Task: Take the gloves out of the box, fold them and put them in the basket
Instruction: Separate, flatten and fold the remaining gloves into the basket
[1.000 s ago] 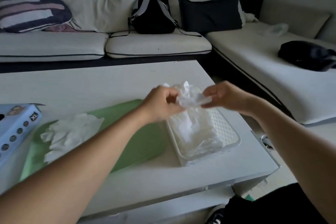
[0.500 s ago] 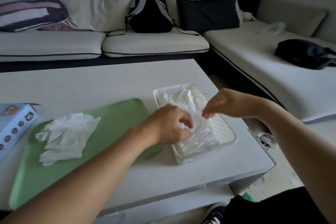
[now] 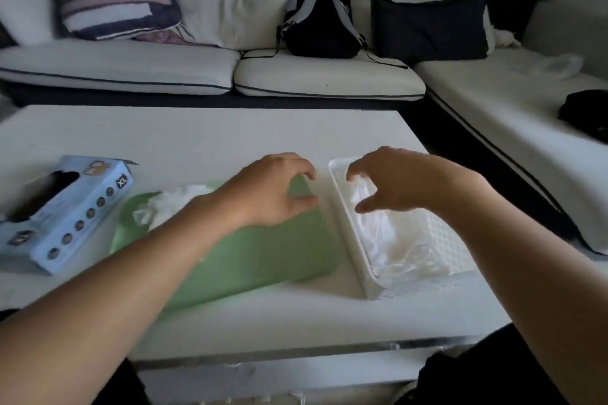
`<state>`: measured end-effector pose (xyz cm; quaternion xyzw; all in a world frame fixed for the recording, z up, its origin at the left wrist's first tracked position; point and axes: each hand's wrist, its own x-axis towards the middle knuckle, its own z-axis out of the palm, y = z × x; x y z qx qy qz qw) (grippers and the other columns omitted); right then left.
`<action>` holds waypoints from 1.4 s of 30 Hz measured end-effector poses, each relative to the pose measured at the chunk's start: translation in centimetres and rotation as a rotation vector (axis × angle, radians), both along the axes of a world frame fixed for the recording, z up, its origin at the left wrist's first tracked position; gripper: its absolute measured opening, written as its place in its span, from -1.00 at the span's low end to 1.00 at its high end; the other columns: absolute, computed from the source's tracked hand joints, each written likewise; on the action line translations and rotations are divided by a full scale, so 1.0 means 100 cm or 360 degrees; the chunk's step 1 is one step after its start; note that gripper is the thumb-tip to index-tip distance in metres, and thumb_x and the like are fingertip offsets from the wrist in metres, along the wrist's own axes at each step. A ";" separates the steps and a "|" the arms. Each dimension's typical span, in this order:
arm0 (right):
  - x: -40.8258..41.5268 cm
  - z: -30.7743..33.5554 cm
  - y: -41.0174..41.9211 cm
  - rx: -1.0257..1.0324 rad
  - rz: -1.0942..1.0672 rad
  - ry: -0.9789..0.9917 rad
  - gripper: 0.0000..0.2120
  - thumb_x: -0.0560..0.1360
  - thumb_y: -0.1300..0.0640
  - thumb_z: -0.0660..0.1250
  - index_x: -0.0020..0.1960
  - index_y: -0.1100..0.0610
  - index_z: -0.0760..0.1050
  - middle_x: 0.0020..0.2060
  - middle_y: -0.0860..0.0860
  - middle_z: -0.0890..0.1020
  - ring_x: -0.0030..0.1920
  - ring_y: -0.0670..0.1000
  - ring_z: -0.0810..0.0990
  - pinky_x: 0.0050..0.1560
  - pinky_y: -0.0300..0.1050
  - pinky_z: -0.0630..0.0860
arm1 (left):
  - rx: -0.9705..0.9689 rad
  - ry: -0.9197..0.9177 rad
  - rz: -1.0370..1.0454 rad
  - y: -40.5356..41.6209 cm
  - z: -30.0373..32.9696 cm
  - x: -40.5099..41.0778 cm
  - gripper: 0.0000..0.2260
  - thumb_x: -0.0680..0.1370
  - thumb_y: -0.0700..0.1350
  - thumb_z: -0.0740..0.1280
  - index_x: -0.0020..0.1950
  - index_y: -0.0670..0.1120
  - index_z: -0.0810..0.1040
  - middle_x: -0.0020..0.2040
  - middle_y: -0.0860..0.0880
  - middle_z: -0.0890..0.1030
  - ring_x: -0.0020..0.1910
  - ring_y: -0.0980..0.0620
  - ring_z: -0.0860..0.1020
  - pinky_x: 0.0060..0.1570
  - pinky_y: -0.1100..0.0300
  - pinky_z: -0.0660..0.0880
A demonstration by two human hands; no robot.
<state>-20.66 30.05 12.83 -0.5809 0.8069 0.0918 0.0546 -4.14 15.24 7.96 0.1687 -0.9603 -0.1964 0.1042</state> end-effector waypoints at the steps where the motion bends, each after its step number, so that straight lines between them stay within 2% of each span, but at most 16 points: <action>1: 0.016 0.002 -0.006 -0.0174 0.0113 -0.0055 -0.53 0.50 -0.14 0.43 0.37 -0.07 0.47 0.26 -0.08 0.57 0.22 -0.01 0.54 0.18 -0.06 0.47 | -0.0039 -0.0036 0.0078 -0.018 0.003 0.018 -0.69 0.54 0.04 0.45 0.26 0.03 0.59 0.24 0.08 0.58 0.20 0.00 0.55 0.24 0.08 0.46; 4: 0.083 -0.022 -0.048 -0.0380 0.0359 -0.0553 -0.69 0.49 -0.12 0.45 0.19 -0.05 0.61 0.00 -0.13 0.67 -0.01 -0.08 0.63 0.07 -0.10 0.56 | -0.0095 -0.0359 0.0500 -0.080 0.001 0.085 -0.65 0.56 -0.15 0.37 0.34 0.02 0.53 0.33 0.01 0.55 0.24 -0.06 0.52 0.23 0.05 0.46; 7: 0.139 -0.067 -0.093 -0.0352 0.0420 -0.0626 -0.64 0.49 -0.12 0.46 0.24 -0.04 0.58 0.05 -0.10 0.66 0.04 -0.02 0.63 0.08 -0.08 0.55 | 0.0049 -0.0602 0.0800 -0.113 -0.011 0.129 -0.60 0.55 -0.26 0.25 0.36 0.02 0.50 0.34 -0.02 0.53 0.20 -0.07 0.53 0.16 0.07 0.51; 12: 0.194 -0.131 -0.150 -0.0368 0.0281 -0.0607 -0.48 0.45 -0.14 0.49 0.34 0.01 0.51 0.25 0.00 0.57 0.25 0.07 0.52 0.19 -0.05 0.49 | 0.0067 -0.1113 0.0623 -0.114 -0.030 0.158 -0.67 0.58 -0.23 0.21 0.35 -0.08 0.46 0.09 -0.04 0.55 -0.06 -0.04 0.55 -0.14 0.10 0.48; 15: 0.197 -0.144 -0.168 -0.0370 0.0123 -0.0661 -0.79 0.48 -0.03 0.47 0.08 0.00 0.67 0.02 0.01 0.69 0.04 0.07 0.64 0.00 -0.09 0.54 | 0.0076 -0.1192 0.0569 -0.116 -0.032 0.171 -0.59 0.61 -0.11 0.31 0.45 -0.10 0.35 0.13 -0.06 0.55 -0.09 -0.03 0.54 -0.19 0.08 0.48; 18: 0.184 -0.130 -0.173 -0.0492 0.0004 -0.1274 -0.93 0.49 0.15 0.49 -0.14 0.13 0.71 -0.34 -0.02 0.65 -0.33 -0.07 0.57 -0.26 -0.16 0.55 | 0.0197 -0.1217 0.0563 -0.125 -0.029 0.180 -0.51 0.55 0.07 0.44 0.36 -0.13 0.39 0.15 -0.08 0.60 0.08 -0.11 0.60 0.00 0.07 0.53; 20: 0.176 -0.114 -0.175 -0.0503 -0.0167 -0.1799 -0.88 0.55 0.22 0.41 -0.05 0.28 0.68 -0.30 0.09 0.62 -0.29 -0.04 0.58 -0.23 -0.17 0.63 | 0.0232 -0.1221 0.0590 -0.128 -0.021 0.186 -0.52 0.53 0.11 0.47 0.29 -0.11 0.39 0.13 -0.03 0.58 0.07 -0.08 0.57 0.03 0.07 0.50; 23: 0.164 -0.088 -0.173 -0.0585 -0.0464 -0.2271 -0.83 0.63 0.25 0.29 0.04 0.34 0.60 -0.19 0.16 0.63 -0.28 0.03 0.65 -0.21 -0.12 0.68 | 0.0182 -0.1177 0.0659 -0.132 -0.006 0.188 -0.50 0.49 0.16 0.50 0.17 -0.07 0.33 -0.05 0.04 0.48 -0.14 0.03 0.48 -0.17 0.12 0.41; 24: 0.160 -0.078 -0.172 -0.0642 -0.0565 -0.2394 -0.83 0.64 0.25 0.26 0.05 0.31 0.59 -0.18 0.15 0.64 -0.32 0.02 0.66 -0.24 -0.13 0.67 | 0.0172 -0.1164 0.0670 -0.133 -0.001 0.190 -0.44 0.46 0.19 0.51 0.22 -0.09 0.33 -0.02 0.03 0.48 -0.16 0.05 0.48 -0.22 0.14 0.41; 26: 0.151 -0.057 -0.169 -0.0765 -0.0700 -0.2571 -0.82 0.64 0.25 0.22 0.02 0.28 0.59 -0.16 0.13 0.66 -0.33 0.00 0.67 -0.27 -0.15 0.66 | 0.0262 -0.1006 0.0651 -0.137 0.008 0.194 -0.20 0.40 0.23 0.55 0.48 -0.03 0.28 0.24 0.07 0.50 0.03 0.03 0.55 -0.12 0.15 0.49; 28: 0.141 -0.037 -0.163 -0.0900 -0.0723 -0.2742 -0.82 0.63 0.25 0.22 0.07 0.29 0.58 -0.11 0.13 0.67 -0.26 0.00 0.68 -0.25 -0.17 0.64 | 0.0487 -0.0604 0.0564 -0.134 0.016 0.193 -0.10 0.32 0.22 0.61 0.55 0.09 0.26 0.35 0.15 0.46 0.21 0.07 0.54 0.06 0.18 0.53; 32: 0.128 -0.012 -0.140 -0.1154 -0.0621 -0.2982 -0.78 0.64 0.26 0.22 0.22 0.32 0.52 -0.09 0.12 0.69 -0.17 -0.01 0.69 -0.14 -0.18 0.63 | 0.1082 0.0155 0.0211 -0.108 0.024 0.164 -0.15 0.21 0.20 0.67 0.44 0.09 0.44 0.28 0.12 0.57 0.22 0.15 0.60 0.21 0.20 0.56; 35: 0.128 -0.013 -0.120 -0.1007 -0.0395 -0.2988 -0.75 0.62 0.22 0.21 0.21 0.32 0.51 0.01 0.19 0.69 0.01 0.07 0.70 0.00 -0.17 0.63 | 0.1128 0.0266 -0.0028 -0.083 0.020 0.130 -0.21 0.31 0.03 0.66 0.48 0.04 0.41 0.35 0.13 0.56 0.30 0.16 0.55 0.31 0.17 0.50; 38: 0.117 -0.008 -0.100 -0.0742 -0.0225 -0.2894 -0.71 0.53 0.16 0.27 0.17 0.28 0.57 0.10 0.20 0.69 0.13 0.13 0.68 0.10 -0.10 0.63 | 0.1191 0.0472 0.0033 -0.066 0.017 0.100 -0.54 0.50 -0.24 0.52 0.37 -0.14 0.51 0.19 -0.07 0.67 0.17 0.00 0.66 0.20 0.04 0.60; 40: 0.098 0.000 -0.093 -0.0760 -0.0275 -0.2651 -0.75 0.50 0.17 0.31 0.15 0.21 0.59 0.09 0.17 0.70 0.07 0.14 0.71 0.02 -0.08 0.65 | 0.1307 0.0478 0.0120 -0.063 0.018 0.088 -0.79 0.63 -0.25 0.35 0.27 -0.21 0.56 0.06 -0.11 0.69 0.01 -0.03 0.70 0.02 0.06 0.66; 42: 0.075 0.002 -0.091 -0.0962 -0.0373 -0.2229 -0.80 0.51 0.17 0.40 0.12 0.16 0.59 0.01 0.10 0.72 -0.04 0.07 0.72 -0.06 -0.07 0.61 | 0.1505 0.0402 0.0161 -0.063 0.019 0.082 -0.80 0.69 -0.21 0.24 0.24 -0.21 0.60 0.00 -0.11 0.69 -0.09 -0.03 0.69 -0.07 0.11 0.65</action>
